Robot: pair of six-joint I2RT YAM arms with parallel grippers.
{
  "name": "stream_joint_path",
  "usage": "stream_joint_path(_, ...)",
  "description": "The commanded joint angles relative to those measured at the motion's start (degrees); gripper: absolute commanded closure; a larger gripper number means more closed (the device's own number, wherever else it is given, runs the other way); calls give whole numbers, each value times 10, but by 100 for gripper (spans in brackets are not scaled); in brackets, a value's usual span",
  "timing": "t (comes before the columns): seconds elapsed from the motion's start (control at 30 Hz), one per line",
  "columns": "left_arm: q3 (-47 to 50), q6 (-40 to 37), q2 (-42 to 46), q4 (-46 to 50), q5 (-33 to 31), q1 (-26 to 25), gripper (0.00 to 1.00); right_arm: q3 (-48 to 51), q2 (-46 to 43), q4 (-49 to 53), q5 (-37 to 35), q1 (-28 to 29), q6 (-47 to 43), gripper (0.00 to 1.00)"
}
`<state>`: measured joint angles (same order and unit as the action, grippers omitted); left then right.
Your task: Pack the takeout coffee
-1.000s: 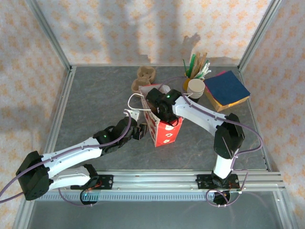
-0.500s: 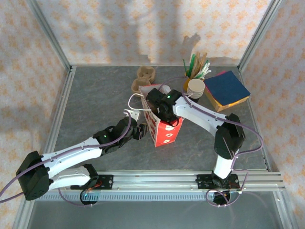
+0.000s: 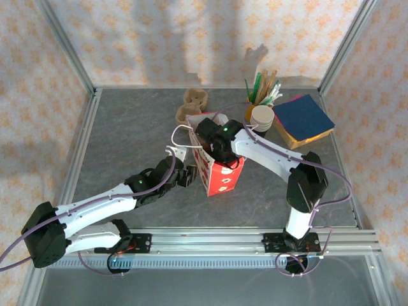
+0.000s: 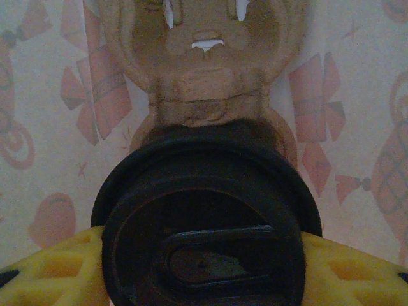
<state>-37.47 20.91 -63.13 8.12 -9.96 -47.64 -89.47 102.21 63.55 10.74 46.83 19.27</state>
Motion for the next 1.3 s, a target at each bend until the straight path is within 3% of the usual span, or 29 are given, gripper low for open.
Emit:
stream_joint_path(0.0, -11, -3, -2, 2, -20, -3, 33, -4, 2, 15, 5, 3, 6, 42)
stream_joint_path(0.37, -7, -2, 1, 2, -23, -3, 33, -36, 6, 38, -13, 7, 9, 30)
stream_joint_path(1.0, -10, -1, 11, 7, -19, -3, 33, -59, -3, 47, -16, 18, 21, 29)
stream_joint_path(1.27, -18, 32, 92, 32, 1, -2, 27, -55, 2, 40, -17, 18, 19, 29)
